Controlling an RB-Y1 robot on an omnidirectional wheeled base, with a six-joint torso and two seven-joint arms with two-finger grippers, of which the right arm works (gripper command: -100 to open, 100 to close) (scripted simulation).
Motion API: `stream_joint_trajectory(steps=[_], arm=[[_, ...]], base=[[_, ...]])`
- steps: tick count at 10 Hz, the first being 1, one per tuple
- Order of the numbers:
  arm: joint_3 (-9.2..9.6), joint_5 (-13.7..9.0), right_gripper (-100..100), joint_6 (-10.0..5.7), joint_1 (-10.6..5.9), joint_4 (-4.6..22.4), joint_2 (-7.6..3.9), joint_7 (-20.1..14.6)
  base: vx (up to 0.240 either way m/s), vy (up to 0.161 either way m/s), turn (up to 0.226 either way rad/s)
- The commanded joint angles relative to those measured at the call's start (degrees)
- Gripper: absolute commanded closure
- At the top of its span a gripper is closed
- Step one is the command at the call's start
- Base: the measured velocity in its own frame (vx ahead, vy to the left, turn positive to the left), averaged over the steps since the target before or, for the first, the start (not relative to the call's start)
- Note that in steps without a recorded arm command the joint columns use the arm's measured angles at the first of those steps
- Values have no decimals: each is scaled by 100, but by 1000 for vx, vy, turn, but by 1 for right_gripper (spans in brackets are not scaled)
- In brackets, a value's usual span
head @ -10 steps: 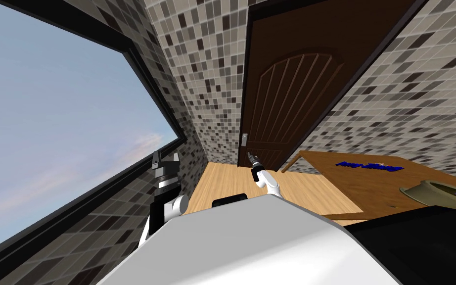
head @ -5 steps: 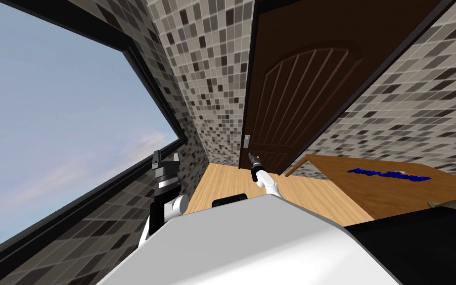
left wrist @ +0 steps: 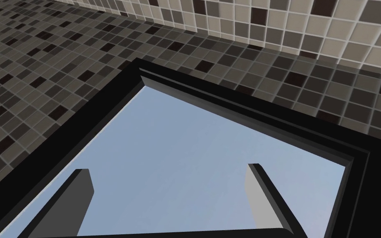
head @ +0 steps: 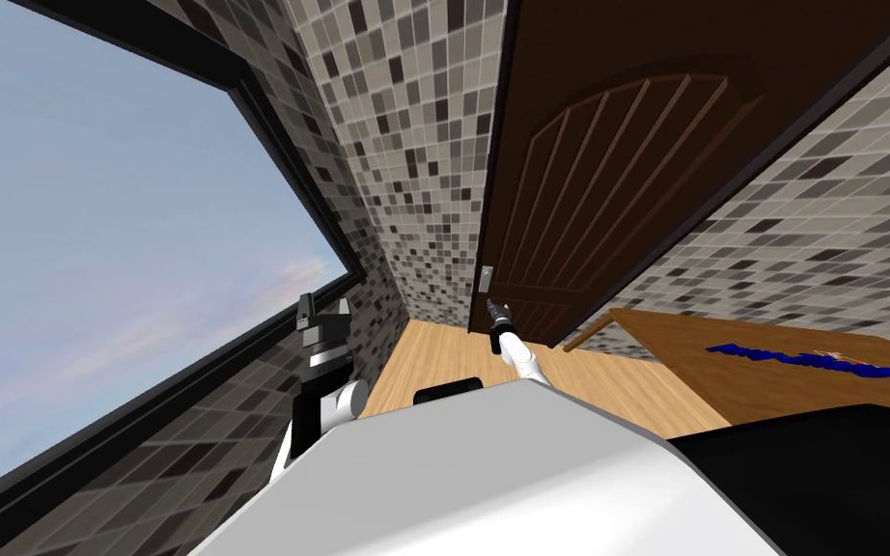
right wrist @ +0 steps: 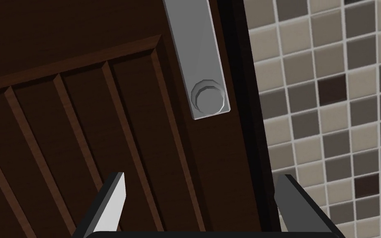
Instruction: Pull the door open
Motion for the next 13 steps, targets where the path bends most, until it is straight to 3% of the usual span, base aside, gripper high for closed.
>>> stream_joint_trajectory(steps=[1,13], arm=[[17,234,-100,121,-45,114,-20,-67],[133,1713,-100,834,-360,871,-142,-494]], base=[[85,-23,45],[77,-20,39]])
